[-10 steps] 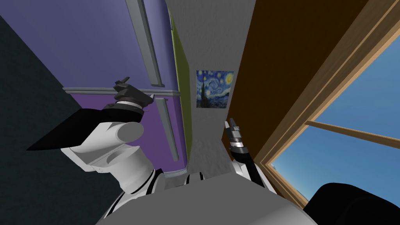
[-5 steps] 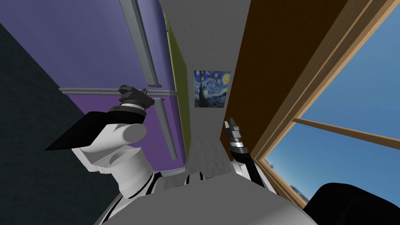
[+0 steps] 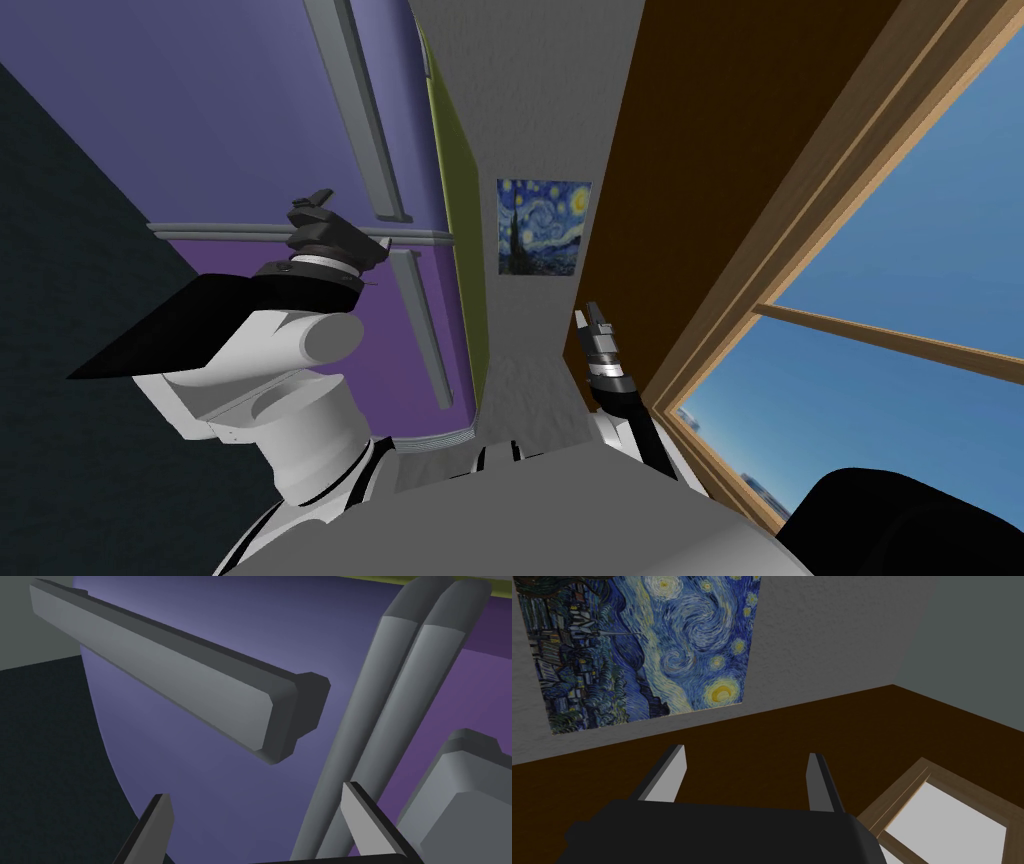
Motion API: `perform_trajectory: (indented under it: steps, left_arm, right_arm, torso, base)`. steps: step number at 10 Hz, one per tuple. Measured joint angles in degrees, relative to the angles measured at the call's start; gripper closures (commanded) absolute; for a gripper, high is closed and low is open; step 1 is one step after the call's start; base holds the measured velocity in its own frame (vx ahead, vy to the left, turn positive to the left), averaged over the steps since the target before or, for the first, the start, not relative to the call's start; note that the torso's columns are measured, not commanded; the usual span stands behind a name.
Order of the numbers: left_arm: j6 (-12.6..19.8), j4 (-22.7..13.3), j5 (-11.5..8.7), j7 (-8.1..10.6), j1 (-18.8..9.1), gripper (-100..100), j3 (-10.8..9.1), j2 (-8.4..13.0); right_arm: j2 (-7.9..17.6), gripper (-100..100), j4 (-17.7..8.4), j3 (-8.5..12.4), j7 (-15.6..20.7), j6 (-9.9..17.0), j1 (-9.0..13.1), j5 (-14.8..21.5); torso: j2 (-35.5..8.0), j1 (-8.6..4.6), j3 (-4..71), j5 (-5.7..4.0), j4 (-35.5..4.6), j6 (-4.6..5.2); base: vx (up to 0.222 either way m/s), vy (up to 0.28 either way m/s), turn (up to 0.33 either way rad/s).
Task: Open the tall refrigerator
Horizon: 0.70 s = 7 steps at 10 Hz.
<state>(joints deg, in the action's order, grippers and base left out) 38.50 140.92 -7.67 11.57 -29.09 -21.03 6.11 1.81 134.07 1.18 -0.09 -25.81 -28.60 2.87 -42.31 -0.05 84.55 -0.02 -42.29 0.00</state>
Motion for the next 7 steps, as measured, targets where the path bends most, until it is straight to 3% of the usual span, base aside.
perform_trajectory:
  steps: [3,7]
  left_arm:
    - [1.4,0.1,0.7,-0.96,-1.0,-100,0.24,2.7]
    - [5.3,-0.4,2.3,-3.69,-4.1,-100,0.66,0.8]
  right_arm:
    - [0.0,0,0.0,0.0,0.0,0.0,0.0,0.0]
    - [0.0,0,0.0,0.0,0.0,0.0,0.0,0.0]
  torso:
    - [0.0,-0.04,0.0,-0.01,0.0,0.0]
    - [0.0,0.1,0.0,0.03,0.0,-0.01]
  base:
    - [0.009,-0.037,0.026]
    - [0.017,-0.05,0.032]
